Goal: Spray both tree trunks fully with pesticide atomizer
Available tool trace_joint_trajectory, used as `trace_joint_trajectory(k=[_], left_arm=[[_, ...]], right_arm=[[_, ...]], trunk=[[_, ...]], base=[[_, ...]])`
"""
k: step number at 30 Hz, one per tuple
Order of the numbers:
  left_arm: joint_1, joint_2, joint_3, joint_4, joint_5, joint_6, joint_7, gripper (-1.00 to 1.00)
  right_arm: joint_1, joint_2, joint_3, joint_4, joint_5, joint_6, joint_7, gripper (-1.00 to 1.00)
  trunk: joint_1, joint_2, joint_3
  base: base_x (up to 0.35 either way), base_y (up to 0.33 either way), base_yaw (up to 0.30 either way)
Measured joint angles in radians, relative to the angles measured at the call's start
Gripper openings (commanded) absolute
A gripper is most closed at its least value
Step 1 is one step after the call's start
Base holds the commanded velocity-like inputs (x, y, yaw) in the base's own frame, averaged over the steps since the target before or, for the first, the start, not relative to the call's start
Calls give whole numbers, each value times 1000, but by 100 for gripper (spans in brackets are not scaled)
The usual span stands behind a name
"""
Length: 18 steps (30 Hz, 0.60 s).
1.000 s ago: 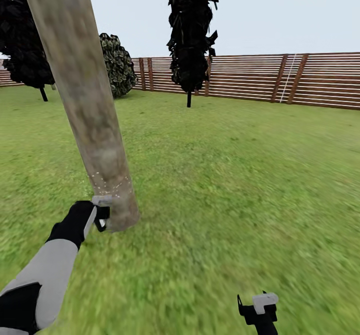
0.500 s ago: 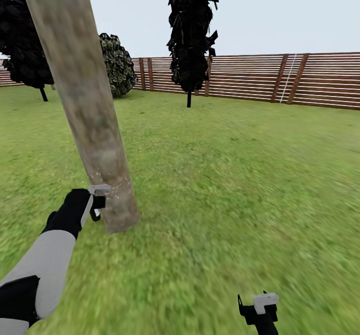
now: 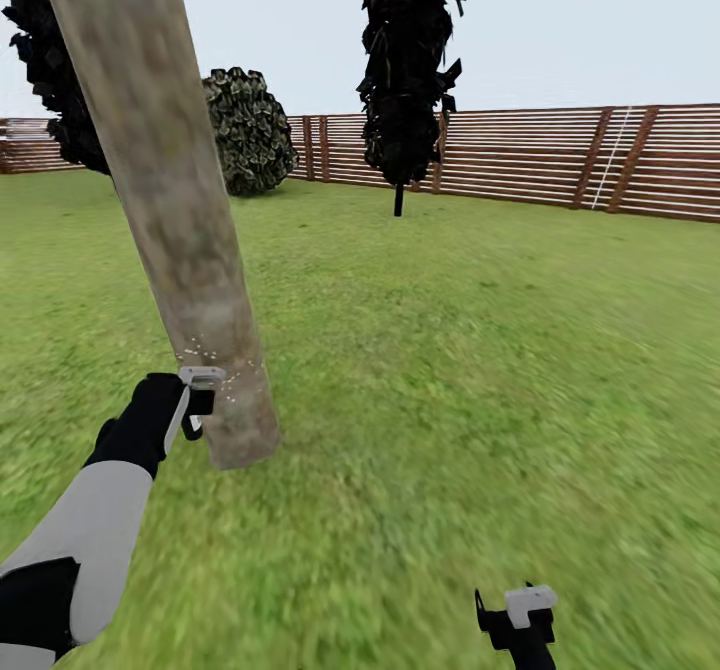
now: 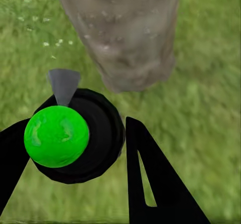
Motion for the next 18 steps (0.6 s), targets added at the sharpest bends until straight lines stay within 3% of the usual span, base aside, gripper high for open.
trace_joint_trajectory(k=[3, 18], left_arm=[[0, 0, -2, 0, 0, 0, 0, -100], [0, -6, -1, 8, 3, 0, -1, -100]], right_arm=[[0, 0, 0, 0, 0, 0, 0, 100], [0, -2, 0, 0, 0, 0, -1, 100]], trunk=[[0, 0, 0], [0, 0, 0]], base=[[2, -274, 161], [68, -274, 4]])
